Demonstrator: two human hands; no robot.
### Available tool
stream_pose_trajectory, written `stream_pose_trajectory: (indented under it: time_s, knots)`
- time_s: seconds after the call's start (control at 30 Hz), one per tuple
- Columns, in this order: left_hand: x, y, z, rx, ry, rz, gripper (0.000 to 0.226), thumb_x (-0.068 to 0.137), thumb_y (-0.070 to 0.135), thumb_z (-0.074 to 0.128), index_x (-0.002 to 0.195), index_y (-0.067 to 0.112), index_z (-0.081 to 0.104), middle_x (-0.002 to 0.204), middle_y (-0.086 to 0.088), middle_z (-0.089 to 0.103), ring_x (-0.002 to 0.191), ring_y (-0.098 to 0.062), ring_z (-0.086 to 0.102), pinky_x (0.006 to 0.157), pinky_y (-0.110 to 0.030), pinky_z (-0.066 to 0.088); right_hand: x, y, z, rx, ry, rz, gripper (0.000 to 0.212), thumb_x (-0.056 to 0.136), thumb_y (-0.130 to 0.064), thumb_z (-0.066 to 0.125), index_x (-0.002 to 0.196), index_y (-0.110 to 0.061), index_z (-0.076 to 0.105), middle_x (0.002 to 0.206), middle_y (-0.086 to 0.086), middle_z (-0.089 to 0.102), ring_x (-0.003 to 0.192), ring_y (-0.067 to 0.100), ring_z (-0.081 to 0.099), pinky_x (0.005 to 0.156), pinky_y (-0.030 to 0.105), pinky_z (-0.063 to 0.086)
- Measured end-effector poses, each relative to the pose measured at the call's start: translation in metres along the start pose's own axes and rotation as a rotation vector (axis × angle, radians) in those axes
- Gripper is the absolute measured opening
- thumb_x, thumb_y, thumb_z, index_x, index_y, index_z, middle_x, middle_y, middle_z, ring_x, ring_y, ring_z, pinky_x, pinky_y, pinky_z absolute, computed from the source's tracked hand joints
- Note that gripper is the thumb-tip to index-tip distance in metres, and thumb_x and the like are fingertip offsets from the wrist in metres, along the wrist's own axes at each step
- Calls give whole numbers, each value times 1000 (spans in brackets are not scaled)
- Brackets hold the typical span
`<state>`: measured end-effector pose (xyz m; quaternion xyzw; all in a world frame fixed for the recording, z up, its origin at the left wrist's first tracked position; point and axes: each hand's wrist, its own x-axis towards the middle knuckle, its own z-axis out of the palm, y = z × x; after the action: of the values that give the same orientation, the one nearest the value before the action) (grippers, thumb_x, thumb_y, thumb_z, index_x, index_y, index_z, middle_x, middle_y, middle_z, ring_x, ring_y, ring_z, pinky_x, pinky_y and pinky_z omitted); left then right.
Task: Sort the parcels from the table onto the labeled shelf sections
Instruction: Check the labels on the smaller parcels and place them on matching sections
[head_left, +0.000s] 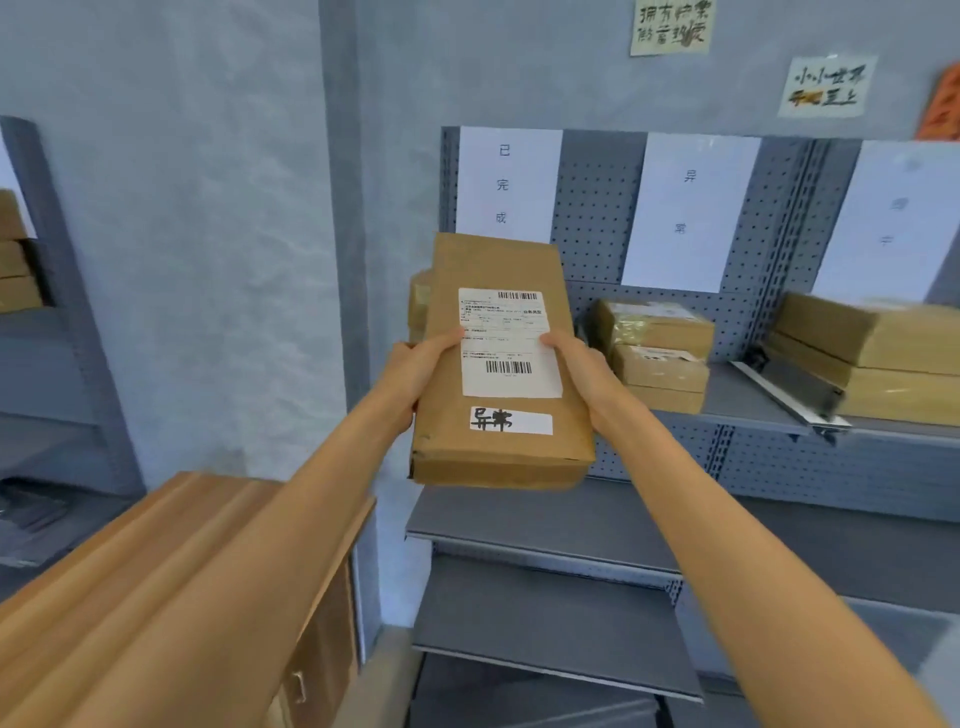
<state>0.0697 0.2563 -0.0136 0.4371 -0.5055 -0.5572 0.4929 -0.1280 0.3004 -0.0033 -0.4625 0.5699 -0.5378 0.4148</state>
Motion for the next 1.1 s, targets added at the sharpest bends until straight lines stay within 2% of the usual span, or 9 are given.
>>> stream_pose_trajectory:
  time_s: [0.07, 0.17, 0.23, 0.33, 0.47, 0.63, 0.83, 0.97, 1.1]
  knots:
    - [8, 0, 28, -8, -67, 2, 71, 69, 51, 77, 127, 17, 57, 106, -3, 73, 91, -24, 72, 77, -40, 60, 0, -2, -28, -8, 42, 2, 30, 91, -40, 56, 111, -19, 64, 102, 3, 73, 95, 24, 69, 90, 42, 54]
    - [22, 1, 68, 4, -130, -38, 92, 56, 57, 80, 133, 15, 52, 109, -4, 72, 91, -25, 72, 75, -42, 60, 5, -3, -68, -4, 94, 8, 28, 90, -42, 57, 109, -22, 66, 98, 2, 74, 90, 23, 70, 85, 40, 56]
    - [29, 2, 94, 20, -170, -44, 78, 68, 52, 77, 131, 12, 53, 108, -5, 72, 91, -24, 72, 70, -36, 59, 11, -4, -94, 1, 126, 11, 26, 89, -41, 60, 107, -23, 66, 96, 2, 74, 87, 23, 70, 82, 40, 58]
    - [41, 4, 130, 58, -224, -51, 52, 84, 44, 68, 125, 14, 60, 106, -5, 73, 90, -23, 71, 68, -33, 57, 27, -7, -130, 11, 143, 21, 39, 87, -39, 65, 119, -18, 64, 103, 5, 74, 92, 27, 71, 83, 42, 58]
    - [67, 9, 169, 80, -264, -62, 49, 85, 45, 66, 126, 17, 60, 107, -5, 73, 94, -25, 70, 74, -36, 57, 57, -10, -168, -9, 157, 42, 41, 85, -41, 67, 121, -21, 62, 108, 4, 72, 98, 27, 69, 93, 46, 54]
    - [103, 18, 213, 89, -263, -57, 37, 92, 37, 59, 122, 16, 62, 106, -6, 72, 87, -22, 69, 65, -32, 54, 105, -18, -211, -68, 161, 69, 49, 81, -46, 70, 119, -17, 60, 107, 6, 72, 97, 28, 69, 91, 47, 54]
    - [153, 24, 252, 128, -233, -77, 40, 92, 38, 60, 124, 15, 59, 111, -7, 70, 99, -23, 67, 83, -36, 54, 157, -27, -253, -113, 165, 77, 45, 86, -41, 68, 117, -10, 60, 106, 9, 70, 94, 26, 67, 84, 40, 56]
    - [180, 21, 267, 136, -221, -85, 43, 90, 39, 61, 127, 16, 58, 114, -8, 69, 100, -24, 67, 79, -34, 55, 185, -28, -269, -95, 145, 92, 40, 87, -38, 68, 115, -11, 60, 97, 6, 69, 80, 20, 66, 65, 32, 55]
    - [206, 18, 276, 128, -218, -101, 46, 89, 40, 62, 128, 17, 57, 114, -8, 70, 102, -25, 68, 82, -35, 55, 212, -28, -275, -82, 136, 100, 43, 87, -37, 68, 121, -11, 60, 107, 7, 70, 85, 21, 68, 68, 33, 56]
